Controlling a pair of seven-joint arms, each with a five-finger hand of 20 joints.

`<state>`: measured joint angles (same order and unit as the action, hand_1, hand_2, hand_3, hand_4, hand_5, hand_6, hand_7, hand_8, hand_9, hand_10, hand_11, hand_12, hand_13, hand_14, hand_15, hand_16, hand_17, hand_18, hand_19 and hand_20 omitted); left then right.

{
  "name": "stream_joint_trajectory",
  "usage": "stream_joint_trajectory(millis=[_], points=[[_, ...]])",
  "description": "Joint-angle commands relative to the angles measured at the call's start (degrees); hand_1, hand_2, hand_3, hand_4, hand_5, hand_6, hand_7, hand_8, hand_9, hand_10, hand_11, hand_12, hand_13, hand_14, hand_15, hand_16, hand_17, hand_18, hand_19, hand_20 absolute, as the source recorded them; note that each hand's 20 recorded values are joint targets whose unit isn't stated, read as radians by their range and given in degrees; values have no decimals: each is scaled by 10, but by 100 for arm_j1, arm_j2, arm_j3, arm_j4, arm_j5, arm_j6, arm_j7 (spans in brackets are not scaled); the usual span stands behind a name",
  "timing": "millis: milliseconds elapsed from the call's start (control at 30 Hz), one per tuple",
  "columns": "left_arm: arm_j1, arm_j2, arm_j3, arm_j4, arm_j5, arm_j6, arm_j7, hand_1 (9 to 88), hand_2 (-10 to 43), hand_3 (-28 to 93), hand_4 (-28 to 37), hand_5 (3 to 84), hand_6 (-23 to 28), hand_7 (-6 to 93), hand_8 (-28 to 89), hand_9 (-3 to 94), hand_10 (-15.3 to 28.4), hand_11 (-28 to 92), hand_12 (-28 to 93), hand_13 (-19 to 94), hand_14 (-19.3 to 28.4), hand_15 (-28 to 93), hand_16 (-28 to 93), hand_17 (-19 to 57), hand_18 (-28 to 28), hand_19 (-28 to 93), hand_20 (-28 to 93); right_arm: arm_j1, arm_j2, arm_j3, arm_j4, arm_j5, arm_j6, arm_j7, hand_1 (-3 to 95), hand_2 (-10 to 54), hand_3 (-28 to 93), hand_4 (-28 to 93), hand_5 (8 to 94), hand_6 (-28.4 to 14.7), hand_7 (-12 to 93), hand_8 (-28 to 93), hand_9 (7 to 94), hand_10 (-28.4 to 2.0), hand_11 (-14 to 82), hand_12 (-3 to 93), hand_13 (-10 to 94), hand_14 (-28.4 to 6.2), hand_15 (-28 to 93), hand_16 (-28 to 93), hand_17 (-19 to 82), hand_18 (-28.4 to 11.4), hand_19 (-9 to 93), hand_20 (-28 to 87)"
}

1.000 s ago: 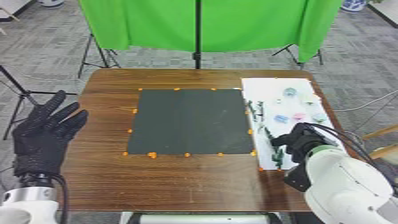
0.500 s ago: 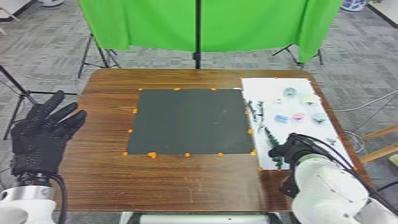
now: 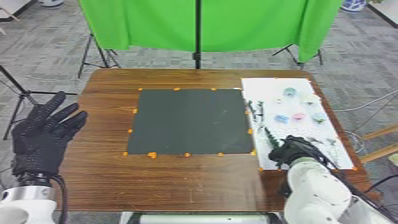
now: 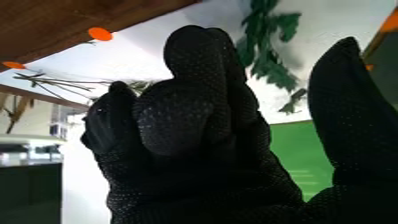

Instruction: Arrange flowers

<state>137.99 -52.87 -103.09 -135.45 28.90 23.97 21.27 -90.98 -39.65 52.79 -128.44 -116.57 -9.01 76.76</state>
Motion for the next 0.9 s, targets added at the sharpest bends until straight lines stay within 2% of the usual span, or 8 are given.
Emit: stream_joint_trajectory(millis=[33, 100, 133, 167, 667, 700, 767, 900], points=[[65, -60, 20, -9, 31, -12, -77, 203, 90, 769, -283, 348, 90, 127, -89, 299, 195, 261, 105, 239, 270, 506, -98, -66, 236, 628, 82, 210, 33, -419, 217, -455, 3, 109, 297, -4, 680, -200, 631, -115, 449, -125, 712, -202, 548, 233, 746, -122, 772, 200, 512, -233, 932, 298], [44, -65, 31, 0, 36, -16, -90, 202, 90, 770, -283, 348, 90, 127, -89, 299, 194, 261, 105, 238, 270, 506, -98, -67, 236, 627, 81, 245, 6, -456, 257, -417, -13, 112, 297, -4, 681, -199, 630, -115, 452, -126, 712, -202, 548, 232, 746, -122, 773, 200, 512, -233, 932, 298], [67, -49, 31, -6, 23, -10, -49, 202, 90, 770, -283, 348, 90, 127, -89, 299, 194, 261, 105, 239, 270, 506, -98, -67, 236, 626, 81, 299, 12, -517, 287, -431, -31, 112, 297, -4, 682, -199, 629, -115, 453, -127, 712, -201, 548, 232, 746, -122, 773, 200, 512, -232, 932, 297], [39, -62, 35, -1, 42, -19, -102, 203, 90, 770, -283, 348, 90, 128, -89, 299, 194, 260, 105, 239, 270, 506, -98, -67, 235, 626, 81, 292, 2, -530, 299, -465, -49, 126, 297, -4, 682, -199, 629, -115, 454, -127, 712, -201, 549, 232, 745, -121, 773, 199, 512, -232, 932, 297], [35, -65, 23, -2, 40, -30, -101, 202, 90, 770, -283, 348, 89, 127, -89, 299, 195, 260, 105, 239, 271, 507, -98, -68, 235, 624, 80, 623, -204, -1183, 747, -711, -171, 16, 358, -31, 708, -206, 627, -101, 483, -142, 715, -191, 551, 225, 746, -111, 770, 196, 511, -226, 932, 288], [55, -60, 22, -8, 28, -16, -66, 202, 90, 770, -283, 348, 89, 127, -89, 299, 195, 260, 105, 238, 270, 506, -98, -68, 235, 624, 81, 623, -186, -1205, 761, -729, -142, -17, 372, -37, 709, -219, 625, -97, 480, -67, 718, -188, 550, 223, 748, -109, 770, 195, 513, -223, 932, 286], [56, -72, 15, -7, 34, -24, -86, 202, 89, 770, -283, 348, 89, 128, -89, 299, 195, 260, 105, 238, 270, 506, -98, -68, 235, 624, 81, 577, -174, -1204, 773, -742, -121, -28, 414, -54, 701, -239, 625, -87, 472, 85, 731, -181, 543, 222, 753, -102, 767, 194, 515, -219, 932, 287], [61, -70, 9, -14, 33, -18, -79, 202, 89, 771, -283, 348, 90, 127, -90, 299, 195, 260, 105, 239, 271, 506, -98, -68, 236, 624, 81, 507, -142, -1201, 793, -730, -51, -108, 493, -67, 691, -251, 650, -74, 473, 122, 750, -170, 529, 219, 761, -94, 763, 196, 522, -210, 932, 291]])
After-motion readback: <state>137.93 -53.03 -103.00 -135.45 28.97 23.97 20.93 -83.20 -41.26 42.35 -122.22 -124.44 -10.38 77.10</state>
